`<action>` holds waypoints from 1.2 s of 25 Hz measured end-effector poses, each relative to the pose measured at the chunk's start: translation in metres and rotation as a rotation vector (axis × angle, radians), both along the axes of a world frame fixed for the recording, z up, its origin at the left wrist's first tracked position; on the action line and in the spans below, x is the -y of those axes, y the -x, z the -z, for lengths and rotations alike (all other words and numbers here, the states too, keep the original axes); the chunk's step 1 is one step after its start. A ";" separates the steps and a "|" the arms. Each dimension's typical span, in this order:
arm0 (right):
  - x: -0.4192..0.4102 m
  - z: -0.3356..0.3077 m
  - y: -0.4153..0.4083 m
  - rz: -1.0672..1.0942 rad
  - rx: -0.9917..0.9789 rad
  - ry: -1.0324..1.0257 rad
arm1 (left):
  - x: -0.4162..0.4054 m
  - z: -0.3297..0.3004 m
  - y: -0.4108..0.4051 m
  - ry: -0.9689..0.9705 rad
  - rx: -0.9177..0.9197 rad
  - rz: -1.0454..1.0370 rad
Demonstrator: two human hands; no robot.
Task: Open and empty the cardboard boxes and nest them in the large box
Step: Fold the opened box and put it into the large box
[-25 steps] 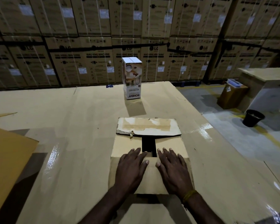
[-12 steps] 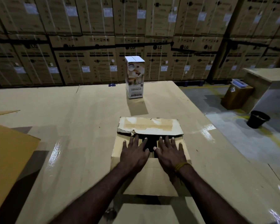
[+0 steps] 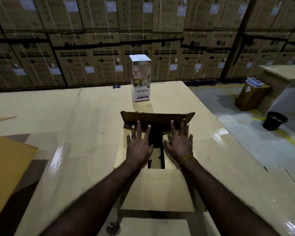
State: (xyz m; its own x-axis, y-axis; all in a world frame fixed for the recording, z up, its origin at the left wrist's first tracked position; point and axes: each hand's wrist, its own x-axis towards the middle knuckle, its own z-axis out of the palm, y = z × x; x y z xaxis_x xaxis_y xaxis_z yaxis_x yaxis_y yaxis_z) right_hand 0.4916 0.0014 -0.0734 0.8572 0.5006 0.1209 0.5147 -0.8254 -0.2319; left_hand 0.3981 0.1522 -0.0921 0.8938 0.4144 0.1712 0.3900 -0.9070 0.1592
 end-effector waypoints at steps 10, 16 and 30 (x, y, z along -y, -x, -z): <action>-0.019 0.016 -0.043 0.028 0.049 0.147 | -0.037 0.003 -0.047 -0.030 -0.050 -0.030; -0.024 0.025 -0.049 0.043 0.116 0.196 | -0.053 -0.002 -0.072 -0.048 -0.136 0.012; -0.034 0.023 0.024 -0.001 -0.033 0.464 | -0.046 0.000 -0.027 -0.112 -0.127 -0.219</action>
State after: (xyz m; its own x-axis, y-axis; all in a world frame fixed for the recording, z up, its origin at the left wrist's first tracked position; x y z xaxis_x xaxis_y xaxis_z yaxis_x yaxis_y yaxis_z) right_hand 0.4676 0.0354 -0.0961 0.8564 0.4960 -0.1432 0.5140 -0.8454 0.1452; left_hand 0.4250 0.1978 -0.0917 0.8025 0.5846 0.1191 0.5889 -0.8082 -0.0006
